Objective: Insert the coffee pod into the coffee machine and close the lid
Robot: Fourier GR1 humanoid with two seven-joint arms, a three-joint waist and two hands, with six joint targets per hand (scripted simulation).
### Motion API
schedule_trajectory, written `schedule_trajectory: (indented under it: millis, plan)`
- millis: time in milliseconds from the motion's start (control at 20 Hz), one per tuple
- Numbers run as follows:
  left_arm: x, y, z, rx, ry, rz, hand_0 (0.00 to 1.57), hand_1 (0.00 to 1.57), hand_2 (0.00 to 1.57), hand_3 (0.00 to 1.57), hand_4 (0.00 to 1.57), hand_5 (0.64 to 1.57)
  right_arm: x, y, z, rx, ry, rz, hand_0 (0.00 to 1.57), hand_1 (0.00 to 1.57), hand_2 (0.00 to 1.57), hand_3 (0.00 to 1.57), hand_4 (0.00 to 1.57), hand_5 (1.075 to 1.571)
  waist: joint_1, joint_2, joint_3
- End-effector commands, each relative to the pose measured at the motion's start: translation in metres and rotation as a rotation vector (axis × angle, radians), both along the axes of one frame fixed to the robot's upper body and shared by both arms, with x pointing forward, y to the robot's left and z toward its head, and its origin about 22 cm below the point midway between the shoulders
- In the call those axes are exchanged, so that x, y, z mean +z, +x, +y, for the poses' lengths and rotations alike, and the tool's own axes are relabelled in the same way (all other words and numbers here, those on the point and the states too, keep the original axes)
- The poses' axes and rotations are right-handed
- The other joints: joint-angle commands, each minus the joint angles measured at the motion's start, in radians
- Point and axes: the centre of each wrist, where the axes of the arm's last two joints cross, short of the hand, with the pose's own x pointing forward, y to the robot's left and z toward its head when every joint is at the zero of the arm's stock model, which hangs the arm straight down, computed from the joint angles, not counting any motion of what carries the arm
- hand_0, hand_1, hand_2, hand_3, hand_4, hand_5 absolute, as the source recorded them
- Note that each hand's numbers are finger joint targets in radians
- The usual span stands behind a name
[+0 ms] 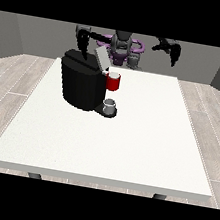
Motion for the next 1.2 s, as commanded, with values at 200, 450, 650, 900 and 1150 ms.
schedule_trajectory:
  millis: [200, 450, 650, 900, 1150]
  plan:
    - [0.013, -0.010, 0.011, 0.058, 0.005, -0.061, 0.00, 0.00, 0.00, 0.00, 0.36, 1.571, 0.025, 0.020, 0.045, 0.076, -0.016, -0.054, 0.00, 0.00, 0.00, 0.00, 0.00, 1.571, -0.029, 0.070, -0.0002]
    - [0.024, -0.017, 0.027, 0.060, 0.027, -0.057, 0.00, 0.00, 0.00, 0.00, 0.31, 1.571, 0.016, 0.018, 0.044, 0.128, -0.042, -0.058, 0.00, 0.00, 0.00, 0.00, 0.08, 1.571, -0.040, 0.069, 0.0000]
    - [0.015, -0.029, 0.000, 0.085, 0.053, -0.033, 0.00, 0.00, 0.00, 0.00, 0.30, 1.571, 0.026, 0.026, 0.038, 0.112, -0.074, -0.065, 0.00, 0.00, 0.00, 0.00, 0.16, 1.571, -0.015, 0.071, 0.0001]
    - [0.005, -0.027, 0.026, 0.082, 0.043, -0.044, 0.00, 0.00, 0.00, 0.00, 0.35, 1.571, 0.063, 0.036, 0.067, 0.180, -0.143, -0.128, 0.00, 0.00, 0.00, 0.00, 0.12, 1.571, -0.023, 0.092, -0.0006]
    - [0.034, -0.005, 0.016, 0.085, 0.058, -0.094, 0.00, 0.00, 0.00, 0.00, 0.36, 1.571, 0.087, 0.042, 0.088, 0.213, -0.163, -0.202, 0.00, 0.00, 0.00, 0.00, 0.00, 1.571, -0.002, 0.161, -0.0003]
